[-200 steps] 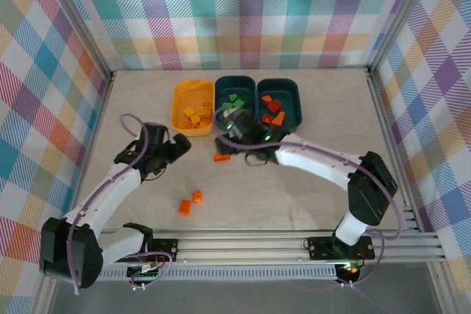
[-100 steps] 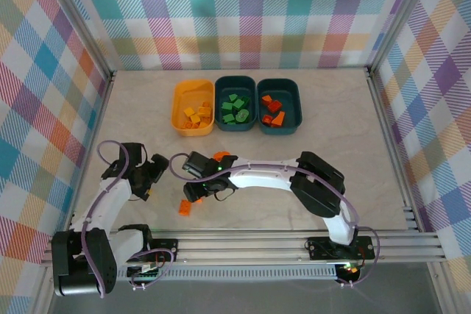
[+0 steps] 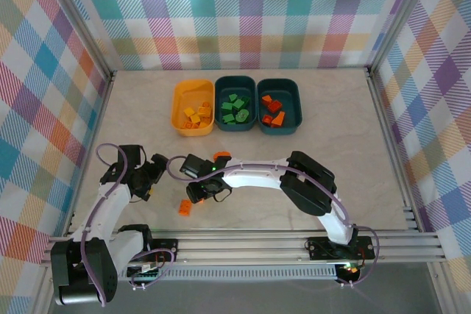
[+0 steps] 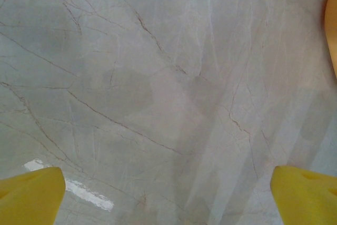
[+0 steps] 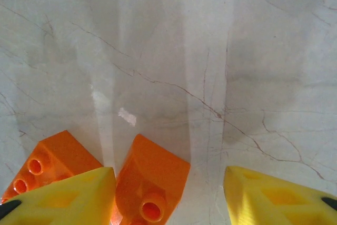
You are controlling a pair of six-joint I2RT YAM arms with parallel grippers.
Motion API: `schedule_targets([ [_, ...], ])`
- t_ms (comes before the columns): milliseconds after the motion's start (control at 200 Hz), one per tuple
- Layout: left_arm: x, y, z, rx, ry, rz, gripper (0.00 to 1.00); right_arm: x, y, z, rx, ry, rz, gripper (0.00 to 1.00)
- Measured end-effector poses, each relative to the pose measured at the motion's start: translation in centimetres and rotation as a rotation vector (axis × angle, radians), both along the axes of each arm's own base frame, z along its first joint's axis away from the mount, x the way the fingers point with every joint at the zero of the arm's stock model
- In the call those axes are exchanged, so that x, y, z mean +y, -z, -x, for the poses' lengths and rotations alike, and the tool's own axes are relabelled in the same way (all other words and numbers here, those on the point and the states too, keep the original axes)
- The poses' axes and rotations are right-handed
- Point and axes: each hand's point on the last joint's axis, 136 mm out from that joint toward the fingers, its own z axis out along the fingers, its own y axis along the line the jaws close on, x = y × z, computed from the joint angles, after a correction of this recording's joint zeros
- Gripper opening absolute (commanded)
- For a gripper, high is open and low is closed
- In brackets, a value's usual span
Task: Sort the legos into containers by color
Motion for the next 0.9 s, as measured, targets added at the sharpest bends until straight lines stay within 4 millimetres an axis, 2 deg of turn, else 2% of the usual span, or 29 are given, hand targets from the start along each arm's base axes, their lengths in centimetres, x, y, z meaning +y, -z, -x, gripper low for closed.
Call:
schedule_targets([
  [190, 0.0, 0.0, 0.0, -0.001, 0.0, 0.001, 1.0, -1.2, 0.5, -0.6, -0.043, 0.011, 0.057, 0.5],
  [350, -0.1, 0.0, 0.0, -0.002, 0.004, 0.007, 1.0, -3.7, 1.3, -1.3, -0.085, 0.021, 0.15, 0.49],
  [500, -0.2, 0.0, 0.0, -0.005, 0.006, 0.01, 1.0, -5.8, 0.8, -1.4, -0.095, 0.025, 0.171, 0.49],
  [690, -0.6, 0.6, 0.1, -0.002, 0.009, 0.033, 1.0, -5.5, 0.3, -1.8, -0.097, 0.024, 0.143, 0.41],
  [900, -0.9, 0.5, 0.2, -0.002, 0.019, 0.047, 1.0, -5.1, 0.4, -1.8, -0.097, 0.019, 0.128, 0.41],
])
